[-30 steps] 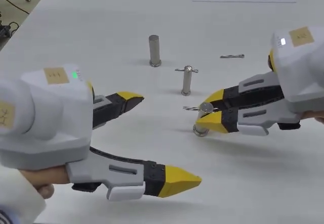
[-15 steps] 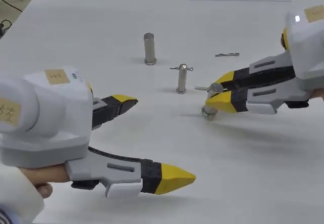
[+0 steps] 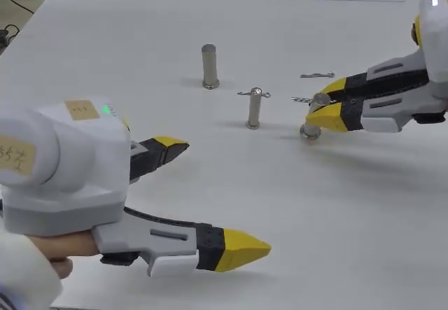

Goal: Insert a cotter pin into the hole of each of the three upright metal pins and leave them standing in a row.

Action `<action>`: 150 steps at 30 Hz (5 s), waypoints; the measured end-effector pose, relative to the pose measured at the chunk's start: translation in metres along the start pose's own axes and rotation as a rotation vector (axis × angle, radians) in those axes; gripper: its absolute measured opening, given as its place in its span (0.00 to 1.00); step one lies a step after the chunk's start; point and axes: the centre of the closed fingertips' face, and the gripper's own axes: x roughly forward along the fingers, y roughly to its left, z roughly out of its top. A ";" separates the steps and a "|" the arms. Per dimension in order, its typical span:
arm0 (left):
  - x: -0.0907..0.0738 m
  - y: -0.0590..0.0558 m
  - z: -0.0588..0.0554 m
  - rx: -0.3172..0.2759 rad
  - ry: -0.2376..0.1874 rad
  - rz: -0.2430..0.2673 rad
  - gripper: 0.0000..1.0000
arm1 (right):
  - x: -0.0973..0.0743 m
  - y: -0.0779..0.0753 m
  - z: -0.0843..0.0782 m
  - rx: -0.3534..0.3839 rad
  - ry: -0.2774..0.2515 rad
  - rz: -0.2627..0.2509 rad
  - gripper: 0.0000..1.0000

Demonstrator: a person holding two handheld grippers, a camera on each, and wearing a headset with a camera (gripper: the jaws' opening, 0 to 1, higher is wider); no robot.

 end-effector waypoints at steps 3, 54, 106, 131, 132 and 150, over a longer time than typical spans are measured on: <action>-0.001 0.000 -0.001 -0.006 0.002 0.001 0.98 | 0.001 -0.004 -0.001 -0.001 0.000 0.001 0.13; -0.007 0.002 0.000 -0.048 -0.013 0.026 0.98 | -0.001 -0.007 -0.001 0.095 -0.078 0.044 0.28; -0.034 0.018 0.010 -0.071 -0.021 0.095 0.97 | -0.095 0.063 -0.048 0.492 -0.081 -0.165 1.00; -0.032 0.107 0.043 0.007 -0.064 0.251 0.83 | -0.091 0.082 -0.049 0.517 -0.064 -0.181 1.00; -0.029 0.111 0.047 0.002 -0.074 0.247 0.83 | -0.092 0.082 -0.049 0.518 -0.064 -0.184 1.00; 0.018 0.161 0.065 0.011 -0.096 0.317 0.68 | -0.101 0.079 -0.053 0.533 -0.052 -0.204 0.99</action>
